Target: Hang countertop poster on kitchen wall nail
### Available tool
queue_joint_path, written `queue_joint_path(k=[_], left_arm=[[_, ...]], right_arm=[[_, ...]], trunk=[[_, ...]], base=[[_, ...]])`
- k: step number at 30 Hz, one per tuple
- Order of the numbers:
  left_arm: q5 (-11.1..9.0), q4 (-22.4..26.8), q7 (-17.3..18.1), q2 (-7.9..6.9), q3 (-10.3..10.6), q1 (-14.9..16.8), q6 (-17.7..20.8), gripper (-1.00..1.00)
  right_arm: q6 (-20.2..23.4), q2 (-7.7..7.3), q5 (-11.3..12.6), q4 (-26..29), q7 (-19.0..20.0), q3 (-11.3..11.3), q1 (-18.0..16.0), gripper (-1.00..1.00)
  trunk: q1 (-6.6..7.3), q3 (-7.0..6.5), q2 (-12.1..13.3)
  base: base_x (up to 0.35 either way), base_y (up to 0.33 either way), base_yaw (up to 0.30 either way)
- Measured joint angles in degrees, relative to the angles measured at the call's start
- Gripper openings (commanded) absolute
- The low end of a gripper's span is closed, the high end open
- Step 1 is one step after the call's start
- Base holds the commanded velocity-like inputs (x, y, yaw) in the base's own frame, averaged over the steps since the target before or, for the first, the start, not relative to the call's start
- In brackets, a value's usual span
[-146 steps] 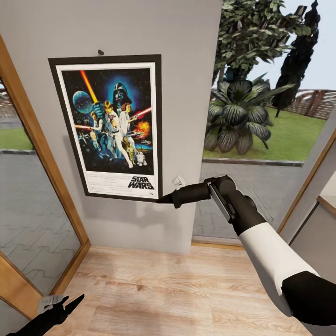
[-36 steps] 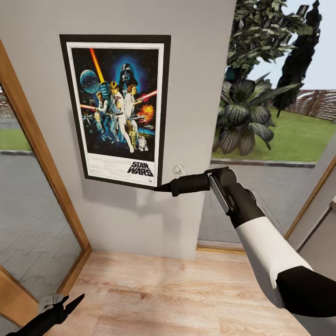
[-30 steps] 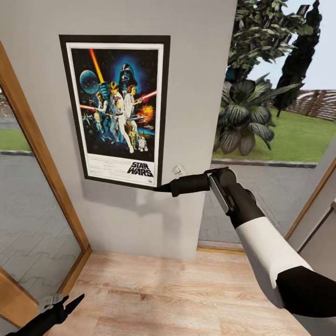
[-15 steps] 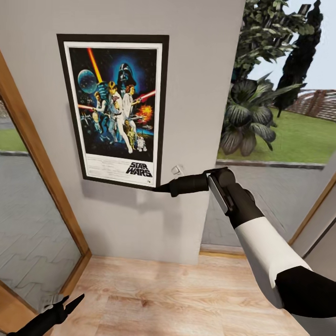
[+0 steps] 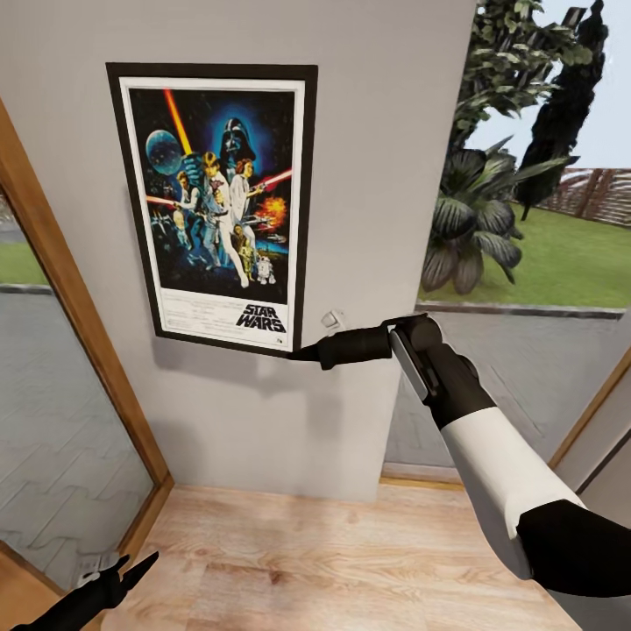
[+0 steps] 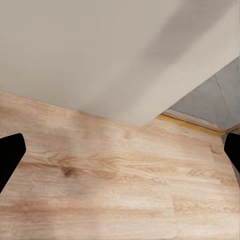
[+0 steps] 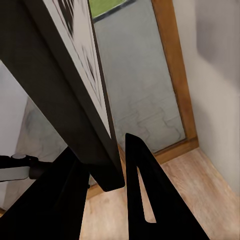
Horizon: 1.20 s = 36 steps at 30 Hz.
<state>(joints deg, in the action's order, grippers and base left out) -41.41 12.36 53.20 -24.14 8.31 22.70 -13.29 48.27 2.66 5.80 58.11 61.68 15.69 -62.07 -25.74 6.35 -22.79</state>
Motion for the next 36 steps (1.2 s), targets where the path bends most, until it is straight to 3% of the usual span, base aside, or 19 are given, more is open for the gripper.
queue_joint_path(k=[36], left_arm=[[0.0,0.0,0.0,-0.02,0.0,0.0,0.0,1.0]], right_arm=[[-0.1,-0.01,0.1,0.0,0.0,0.0,0.0,-1.0]], trunk=[[0.0,0.0,0.0]], base=[[0.087,0.031,0.0]])
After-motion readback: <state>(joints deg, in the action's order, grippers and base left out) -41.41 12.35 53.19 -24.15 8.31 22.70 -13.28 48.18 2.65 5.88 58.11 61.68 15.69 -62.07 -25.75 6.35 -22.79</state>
